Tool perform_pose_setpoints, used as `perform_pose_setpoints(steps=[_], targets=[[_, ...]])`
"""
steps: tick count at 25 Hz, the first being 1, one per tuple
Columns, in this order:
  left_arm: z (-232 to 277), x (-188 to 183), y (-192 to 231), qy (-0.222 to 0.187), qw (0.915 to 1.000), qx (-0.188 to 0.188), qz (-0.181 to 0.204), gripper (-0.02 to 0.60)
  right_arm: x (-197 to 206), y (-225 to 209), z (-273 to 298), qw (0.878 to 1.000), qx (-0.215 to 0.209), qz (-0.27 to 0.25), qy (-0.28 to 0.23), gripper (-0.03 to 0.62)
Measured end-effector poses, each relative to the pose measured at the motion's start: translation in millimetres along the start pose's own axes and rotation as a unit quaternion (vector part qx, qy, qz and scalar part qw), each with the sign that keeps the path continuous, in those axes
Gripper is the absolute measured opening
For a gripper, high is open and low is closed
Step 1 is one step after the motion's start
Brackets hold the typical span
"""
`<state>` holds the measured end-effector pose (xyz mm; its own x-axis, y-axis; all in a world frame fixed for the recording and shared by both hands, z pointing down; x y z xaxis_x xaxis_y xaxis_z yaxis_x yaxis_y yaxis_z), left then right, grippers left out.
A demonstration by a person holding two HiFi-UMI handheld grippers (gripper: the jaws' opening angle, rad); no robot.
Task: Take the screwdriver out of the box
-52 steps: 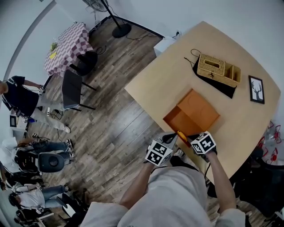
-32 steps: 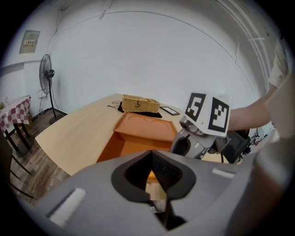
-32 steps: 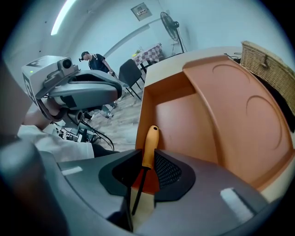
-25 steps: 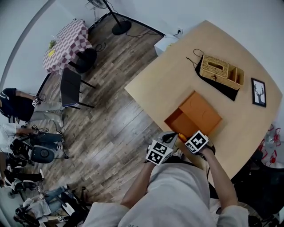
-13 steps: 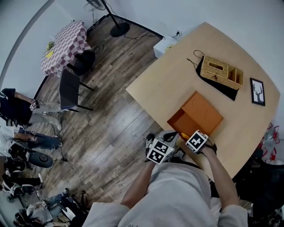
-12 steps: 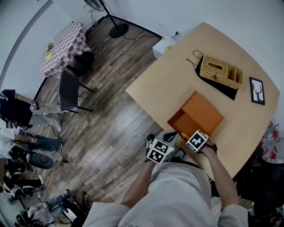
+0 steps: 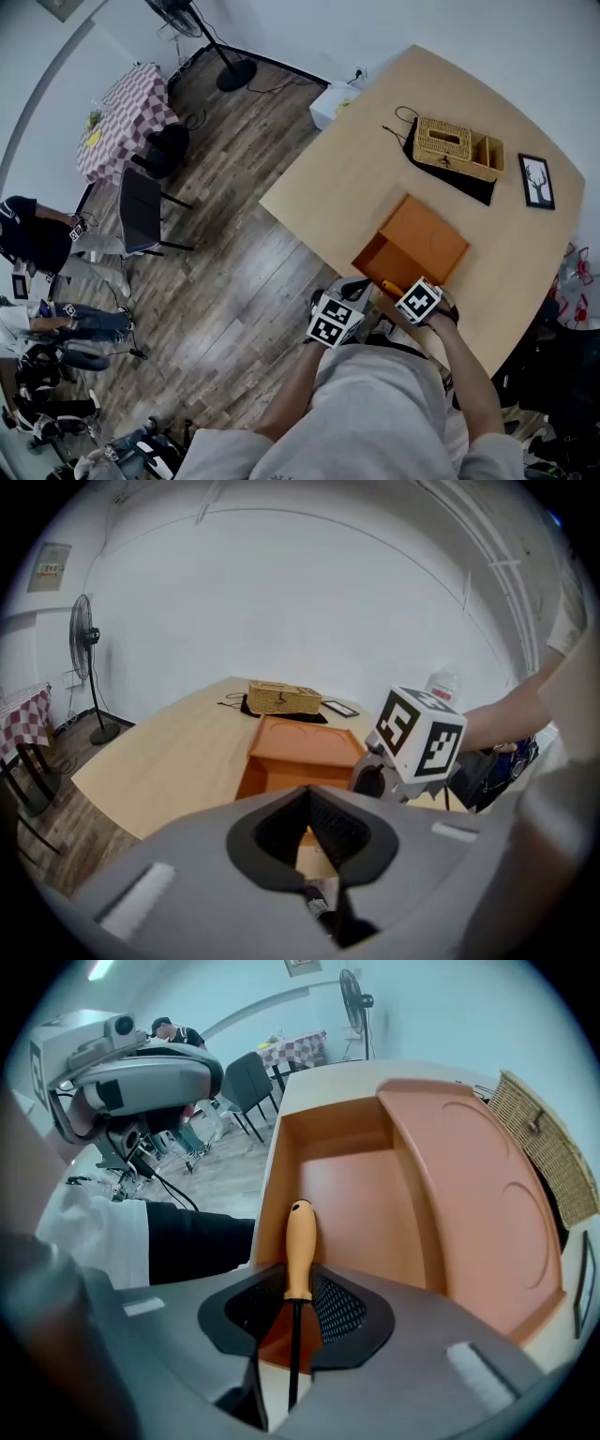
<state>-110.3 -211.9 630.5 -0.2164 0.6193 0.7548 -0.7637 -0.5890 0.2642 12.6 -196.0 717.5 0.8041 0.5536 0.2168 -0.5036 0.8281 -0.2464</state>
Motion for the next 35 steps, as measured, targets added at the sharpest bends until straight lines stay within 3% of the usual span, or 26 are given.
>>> perform_pose_setpoints(steps=[15, 26, 35], targets=[[0.0, 7.4, -6.1, 0.0, 0.9997, -0.023, -0.005, 0.054, -12.8, -9.3, -20.5, 0.998, 0.023, -0.009, -0.063, 0.083], [-0.7, 8.3, -18.5, 0.002, 0.9994, -0.033, 0.001, 0.054, -12.4, -7.0, -37.6, 0.991, 0.009, 0.013, -0.136, 0.083], [-6.3, 11.7, -22.8, 0.001, 0.999, -0.044, 0.001, 0.054, -4.5, -3.3, -41.4, 0.988, 0.025, 0.011, -0.151, 0.083]])
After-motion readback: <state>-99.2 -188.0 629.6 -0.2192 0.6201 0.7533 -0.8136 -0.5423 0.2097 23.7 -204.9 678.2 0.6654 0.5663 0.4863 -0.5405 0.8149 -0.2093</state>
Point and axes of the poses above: the fingertips, and each gripper's own axes: z forward along the fingers, y to its left, x out of its underside, the point moved 4 cm from there along -z, backward along the fingers, and after that the axes turned 3 degrees about -z, right-handed, at the moved point
